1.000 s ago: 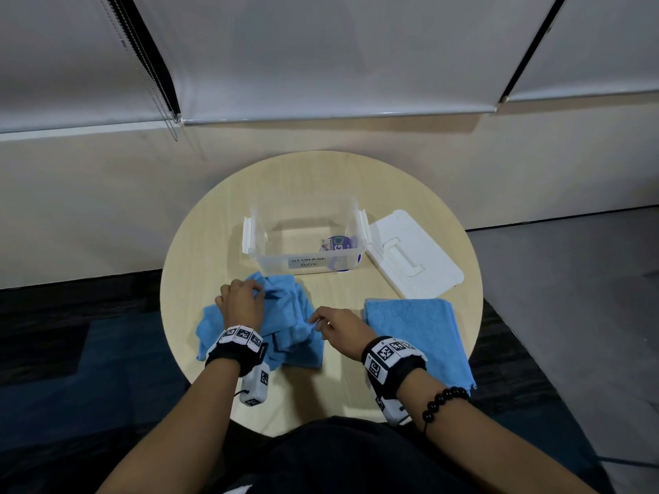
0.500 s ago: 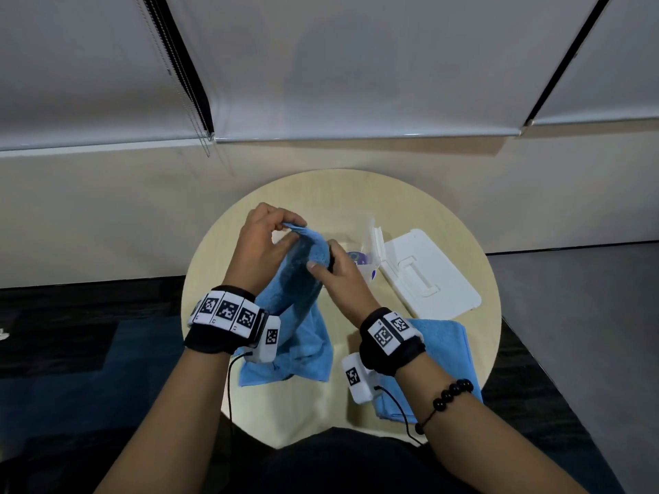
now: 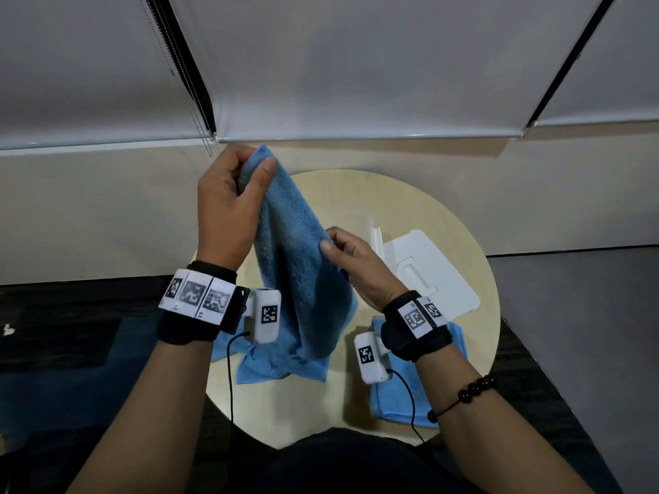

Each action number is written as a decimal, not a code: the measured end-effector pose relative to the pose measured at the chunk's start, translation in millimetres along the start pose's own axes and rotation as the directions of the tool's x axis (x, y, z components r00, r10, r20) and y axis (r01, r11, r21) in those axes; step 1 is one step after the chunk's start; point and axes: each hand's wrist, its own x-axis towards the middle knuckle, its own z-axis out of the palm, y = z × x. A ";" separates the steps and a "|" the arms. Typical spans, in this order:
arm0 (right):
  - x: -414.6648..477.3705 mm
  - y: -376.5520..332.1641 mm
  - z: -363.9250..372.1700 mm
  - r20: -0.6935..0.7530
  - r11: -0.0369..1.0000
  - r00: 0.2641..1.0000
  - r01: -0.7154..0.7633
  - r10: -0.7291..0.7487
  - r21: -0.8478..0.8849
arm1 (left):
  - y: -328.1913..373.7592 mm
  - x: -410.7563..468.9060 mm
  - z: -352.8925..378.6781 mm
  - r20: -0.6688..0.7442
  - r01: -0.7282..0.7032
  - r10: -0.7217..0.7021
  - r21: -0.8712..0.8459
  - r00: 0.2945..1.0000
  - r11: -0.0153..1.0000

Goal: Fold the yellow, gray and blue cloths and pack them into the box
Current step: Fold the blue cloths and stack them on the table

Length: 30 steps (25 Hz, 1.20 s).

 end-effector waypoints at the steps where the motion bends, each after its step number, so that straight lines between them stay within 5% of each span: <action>1: -0.9 3.7 -3.6 0.004 0.996 1.000 -0.005 0.006 -0.088 | 5.9 1.2 0.5 0.021 -0.045 0.044 0.044 0.999 0.998; 5: -10.8 5.2 -15.0 0.007 0.995 0.996 -0.092 0.092 -0.045 | 14.4 2.5 1.2 0.141 -0.116 0.097 0.135 0.985 0.984; 9: -8.4 -11.3 -18.0 0.068 0.999 0.998 -0.023 0.020 0.042 | 12.9 3.4 2.5 0.218 -0.162 0.120 0.186 0.968 0.969; 12: -5.1 -10.0 -14.0 0.104 0.995 0.993 -0.038 0.047 -0.088 | 16.0 6.2 3.4 0.217 -0.181 0.142 0.176 0.966 0.968; 15: -3.3 7.8 -8.5 -0.011 0.894 0.998 -0.057 0.058 -0.444 | 23.5 11.0 -1.0 0.175 -0.207 0.176 0.178 0.969 0.962; 17: -6.8 21.5 -11.5 -0.071 0.845 0.994 -0.104 0.078 -0.524 | 30.8 12.6 -4.7 0.153 -0.222 0.197 0.170 0.969 0.960; 20: -15.6 32.9 -21.9 0.011 0.907 0.935 -0.340 0.354 -0.250 | 43.6 11.7 -10.0 0.112 -0.240 0.225 0.137 0.968 0.961; 24: -21.1 41.8 -16.1 -0.008 0.797 0.802 -0.592 0.597 0.122 | 63.4 -4.4 -7.6 0.084 -0.290 0.291 -0.020 0.953 0.957; 26: -19.1 45.0 -9.6 -0.113 0.826 0.818 -0.554 0.564 0.107 | 67.6 -17.6 -1.9 0.162 -0.258 0.274 -0.117 0.948 0.959; 30: -8.7 32.1 -8.2 -0.324 0.937 0.913 -0.310 0.247 -0.160 | 46.7 -32.7 8.7 0.307 -0.013 0.084 -0.226 0.948 0.974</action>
